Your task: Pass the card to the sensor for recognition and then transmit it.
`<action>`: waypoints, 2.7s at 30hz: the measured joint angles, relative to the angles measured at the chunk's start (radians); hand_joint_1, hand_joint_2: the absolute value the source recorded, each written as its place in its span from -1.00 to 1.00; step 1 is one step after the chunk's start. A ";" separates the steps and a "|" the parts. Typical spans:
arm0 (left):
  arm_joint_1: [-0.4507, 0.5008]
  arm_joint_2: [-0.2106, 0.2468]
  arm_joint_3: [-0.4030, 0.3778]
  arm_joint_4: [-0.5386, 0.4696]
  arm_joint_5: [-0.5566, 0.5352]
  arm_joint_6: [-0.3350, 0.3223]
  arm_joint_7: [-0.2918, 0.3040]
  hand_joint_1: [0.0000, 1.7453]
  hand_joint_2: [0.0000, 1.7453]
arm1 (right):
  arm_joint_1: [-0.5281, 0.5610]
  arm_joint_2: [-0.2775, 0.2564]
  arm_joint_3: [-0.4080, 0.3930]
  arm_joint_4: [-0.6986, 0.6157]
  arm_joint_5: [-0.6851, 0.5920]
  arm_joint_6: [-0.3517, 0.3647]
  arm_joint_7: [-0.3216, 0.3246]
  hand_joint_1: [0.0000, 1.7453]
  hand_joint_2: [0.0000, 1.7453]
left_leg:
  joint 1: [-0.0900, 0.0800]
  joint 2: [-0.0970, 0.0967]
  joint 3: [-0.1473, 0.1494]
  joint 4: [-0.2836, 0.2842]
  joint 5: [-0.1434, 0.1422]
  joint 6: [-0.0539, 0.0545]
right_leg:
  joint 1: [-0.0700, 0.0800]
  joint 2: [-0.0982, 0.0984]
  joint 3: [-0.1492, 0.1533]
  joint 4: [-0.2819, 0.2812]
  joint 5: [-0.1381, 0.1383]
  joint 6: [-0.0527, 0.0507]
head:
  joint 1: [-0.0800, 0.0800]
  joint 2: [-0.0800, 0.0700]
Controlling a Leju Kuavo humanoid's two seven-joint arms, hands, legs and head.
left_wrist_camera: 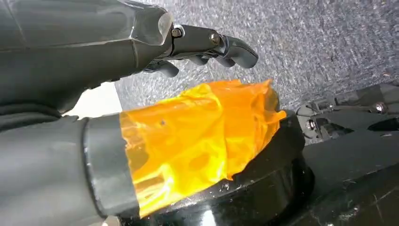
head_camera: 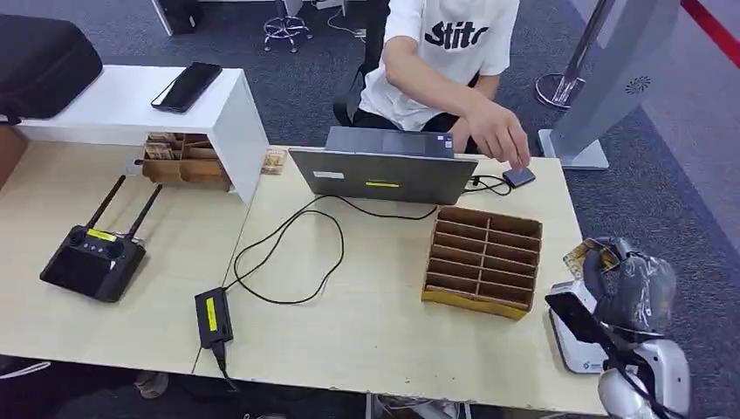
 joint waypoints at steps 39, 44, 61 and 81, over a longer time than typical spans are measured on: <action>-0.024 0.004 0.000 0.000 -0.118 -0.032 0.026 -1.00 -1.00 | -0.848 0.082 0.395 0.725 -0.006 0.235 0.095 -1.00 1.00 | 0.000 -0.003 -0.002 0.000 0.004 -0.001 | 0.000 -0.002 -0.002 0.001 0.003 -0.001 | 0.000 0.000; -0.022 0.004 0.000 0.000 -0.110 -0.032 0.020 -1.00 -1.00 | -0.843 0.082 0.395 0.718 -0.026 0.217 0.073 -1.00 1.00 | 0.000 -0.003 -0.002 0.000 0.004 -0.001 | 0.000 -0.002 -0.002 0.001 0.003 -0.001 | 0.000 0.000; -0.011 0.002 0.000 0.000 -0.057 -0.020 0.010 -1.00 -1.00 | -0.547 0.015 0.385 0.262 -0.042 0.123 0.043 -1.00 1.00 | 0.000 -0.004 -0.002 0.001 0.004 -0.001 | 0.000 -0.004 -0.002 0.000 0.002 0.000 | 0.000 0.000; -0.001 -0.003 0.002 0.000 0.002 -0.003 -0.003 -1.00 -1.00 | -0.093 -0.086 0.180 -0.226 -0.046 -0.014 -0.016 -1.00 1.00 | 0.000 -0.005 -0.002 0.001 0.003 0.001 | 0.000 -0.005 -0.002 -0.001 0.001 0.001 | 0.000 0.000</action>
